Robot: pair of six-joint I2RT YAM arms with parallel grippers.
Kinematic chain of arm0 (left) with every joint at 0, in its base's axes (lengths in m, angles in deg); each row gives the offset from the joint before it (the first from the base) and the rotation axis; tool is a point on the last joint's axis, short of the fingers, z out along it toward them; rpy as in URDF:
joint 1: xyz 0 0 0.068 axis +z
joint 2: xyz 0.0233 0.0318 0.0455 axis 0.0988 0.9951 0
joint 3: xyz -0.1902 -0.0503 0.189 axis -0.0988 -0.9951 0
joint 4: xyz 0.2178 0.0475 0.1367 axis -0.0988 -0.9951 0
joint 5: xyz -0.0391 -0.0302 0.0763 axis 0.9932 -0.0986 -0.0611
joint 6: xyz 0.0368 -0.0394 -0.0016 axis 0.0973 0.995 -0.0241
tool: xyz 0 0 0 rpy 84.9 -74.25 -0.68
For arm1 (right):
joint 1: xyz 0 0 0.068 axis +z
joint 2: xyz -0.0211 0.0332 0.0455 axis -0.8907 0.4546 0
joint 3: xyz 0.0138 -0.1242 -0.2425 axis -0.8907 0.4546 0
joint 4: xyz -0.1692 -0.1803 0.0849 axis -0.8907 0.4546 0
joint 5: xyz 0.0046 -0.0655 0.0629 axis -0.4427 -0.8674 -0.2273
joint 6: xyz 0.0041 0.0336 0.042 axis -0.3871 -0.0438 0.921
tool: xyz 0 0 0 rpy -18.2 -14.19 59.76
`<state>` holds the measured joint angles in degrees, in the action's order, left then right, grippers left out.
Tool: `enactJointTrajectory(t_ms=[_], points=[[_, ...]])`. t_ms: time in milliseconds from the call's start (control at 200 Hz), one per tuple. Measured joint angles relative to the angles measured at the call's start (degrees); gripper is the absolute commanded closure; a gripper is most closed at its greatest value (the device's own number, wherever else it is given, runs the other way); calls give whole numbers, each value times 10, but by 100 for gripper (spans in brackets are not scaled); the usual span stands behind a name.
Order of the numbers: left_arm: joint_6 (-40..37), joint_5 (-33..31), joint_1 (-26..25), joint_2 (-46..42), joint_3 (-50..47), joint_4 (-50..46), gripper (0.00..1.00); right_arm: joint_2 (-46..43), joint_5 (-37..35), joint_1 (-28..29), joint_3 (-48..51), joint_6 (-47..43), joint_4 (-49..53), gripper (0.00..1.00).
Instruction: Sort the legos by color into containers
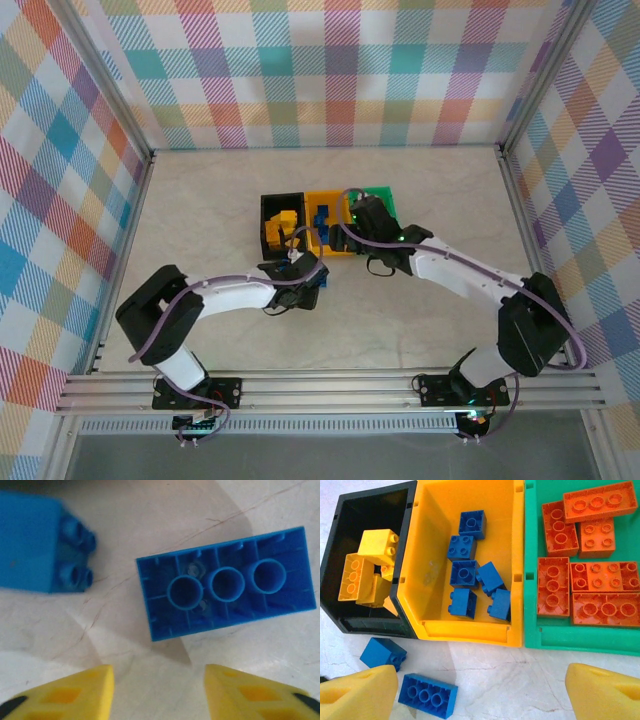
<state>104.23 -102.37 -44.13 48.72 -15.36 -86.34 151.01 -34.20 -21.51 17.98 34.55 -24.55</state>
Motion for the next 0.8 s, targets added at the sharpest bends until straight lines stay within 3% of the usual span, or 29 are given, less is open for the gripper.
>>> enactJointTrajectory(t_ms=[115,320,635,800], points=[[-8,-3,0,10,8,4,56,-21,-2,0,10,1,0,12],[-1,-4,0,-12,-3,15,36,-41,5,0,19,10,0,10],[42,-52,-1,-283,-77,-21,3,23,21,59,24,42,4,7],[76,-96,0,-398,-125,-84,0,130,18,106,5,77,15,0]])
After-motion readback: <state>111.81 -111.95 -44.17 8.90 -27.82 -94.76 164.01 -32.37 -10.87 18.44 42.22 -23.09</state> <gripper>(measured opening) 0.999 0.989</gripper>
